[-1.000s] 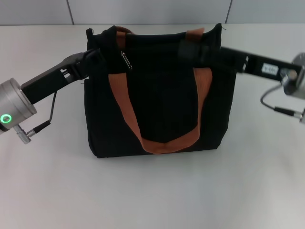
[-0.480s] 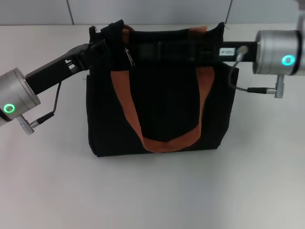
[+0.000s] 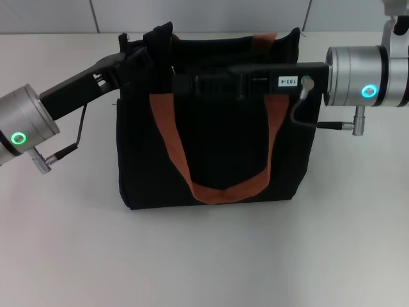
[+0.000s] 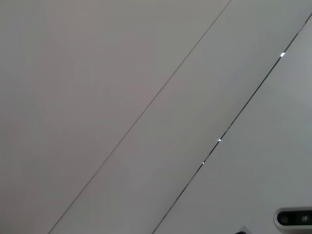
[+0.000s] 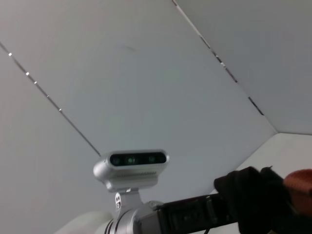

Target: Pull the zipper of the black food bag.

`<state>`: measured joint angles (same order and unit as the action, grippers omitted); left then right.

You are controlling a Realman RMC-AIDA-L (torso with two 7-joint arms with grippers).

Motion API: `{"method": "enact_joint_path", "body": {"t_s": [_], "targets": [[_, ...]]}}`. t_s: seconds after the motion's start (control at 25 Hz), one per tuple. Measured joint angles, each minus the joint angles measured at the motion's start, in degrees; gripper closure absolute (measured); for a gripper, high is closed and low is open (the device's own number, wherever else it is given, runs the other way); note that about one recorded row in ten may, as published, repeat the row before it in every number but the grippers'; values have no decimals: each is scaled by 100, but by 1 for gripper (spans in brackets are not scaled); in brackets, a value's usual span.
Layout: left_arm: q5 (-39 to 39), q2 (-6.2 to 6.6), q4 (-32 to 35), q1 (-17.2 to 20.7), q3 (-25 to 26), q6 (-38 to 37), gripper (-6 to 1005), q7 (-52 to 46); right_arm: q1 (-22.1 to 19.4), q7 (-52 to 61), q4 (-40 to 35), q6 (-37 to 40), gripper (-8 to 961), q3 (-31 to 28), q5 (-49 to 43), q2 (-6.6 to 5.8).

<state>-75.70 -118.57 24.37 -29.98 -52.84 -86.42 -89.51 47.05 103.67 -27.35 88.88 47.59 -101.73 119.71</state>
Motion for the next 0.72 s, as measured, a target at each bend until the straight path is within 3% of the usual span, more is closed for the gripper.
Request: {"method": "enact_joint_path", "body": {"t_s": [0.44,0.72], "targets": [[3,-17,9,-149,-25,-57,978,19,57,61,9,-529,129,181,63,0],[4,-16,15,-205,-67,-44,977,23,143,83,8,-243,130,279,66,-1]]}}
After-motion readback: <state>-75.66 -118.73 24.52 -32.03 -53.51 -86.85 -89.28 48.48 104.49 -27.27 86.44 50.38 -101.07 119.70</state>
